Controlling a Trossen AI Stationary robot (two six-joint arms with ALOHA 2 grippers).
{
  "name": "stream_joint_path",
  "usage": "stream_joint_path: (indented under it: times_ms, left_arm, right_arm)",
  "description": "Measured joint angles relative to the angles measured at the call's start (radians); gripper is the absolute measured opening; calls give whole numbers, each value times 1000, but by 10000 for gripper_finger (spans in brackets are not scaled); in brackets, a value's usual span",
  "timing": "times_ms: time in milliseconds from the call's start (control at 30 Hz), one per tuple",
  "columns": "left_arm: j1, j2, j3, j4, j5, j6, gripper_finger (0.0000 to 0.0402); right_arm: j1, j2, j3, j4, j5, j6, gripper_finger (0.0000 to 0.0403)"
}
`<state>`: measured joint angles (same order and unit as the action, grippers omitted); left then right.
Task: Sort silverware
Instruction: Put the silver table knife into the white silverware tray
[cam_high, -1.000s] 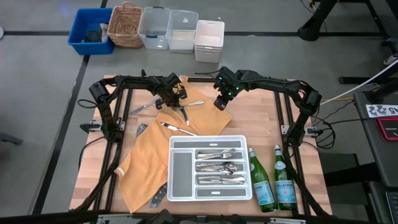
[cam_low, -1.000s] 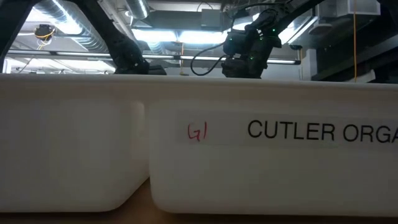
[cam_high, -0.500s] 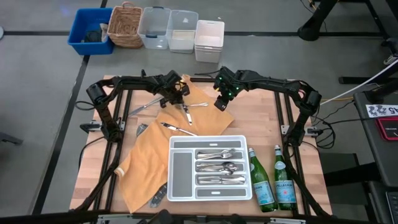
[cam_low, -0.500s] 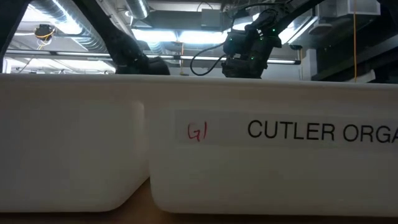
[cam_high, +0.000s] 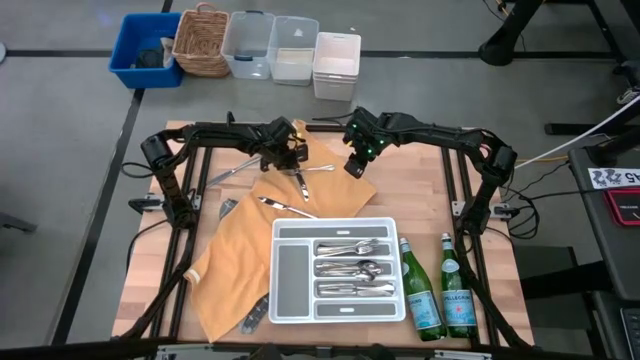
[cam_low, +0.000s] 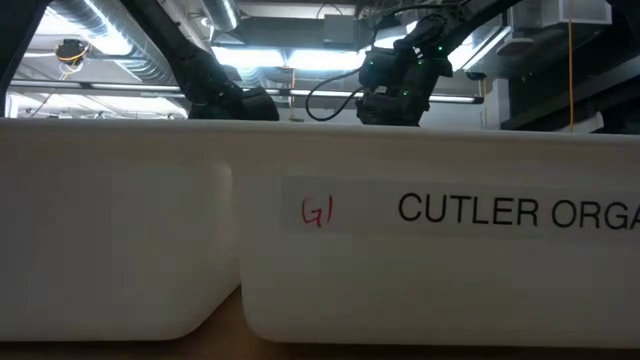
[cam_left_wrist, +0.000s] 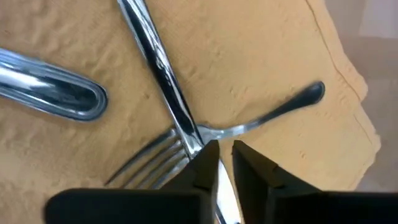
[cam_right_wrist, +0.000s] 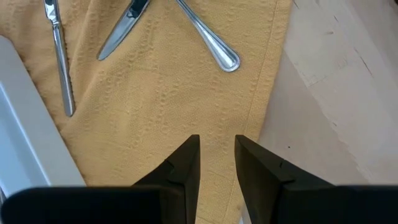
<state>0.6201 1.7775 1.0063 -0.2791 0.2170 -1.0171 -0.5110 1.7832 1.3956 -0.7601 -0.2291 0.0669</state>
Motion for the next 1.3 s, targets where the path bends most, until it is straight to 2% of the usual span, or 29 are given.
stream_joint_path:
  times_ms: [167,300,733,867,1300]
  left_arm:
    - [2,0,0,-2,-69,-5,94]
    - [2,0,0,-2,-108,-46,120]
    - [-11,60,4,10,-99,-177,125]
    - [-11,60,4,0,-132,-191,110]
    - [28,60,5,-79,-168,-183,10]
  right_arm:
    - [0,0,0,0,0,-24,101]
    - [0,0,0,0,0,-24,101]
    - [0,0,0,-2,0,-49,101]
    - [0,0,0,-2,0,-50,101]
    - [0,0,0,-9,0,-50,101]
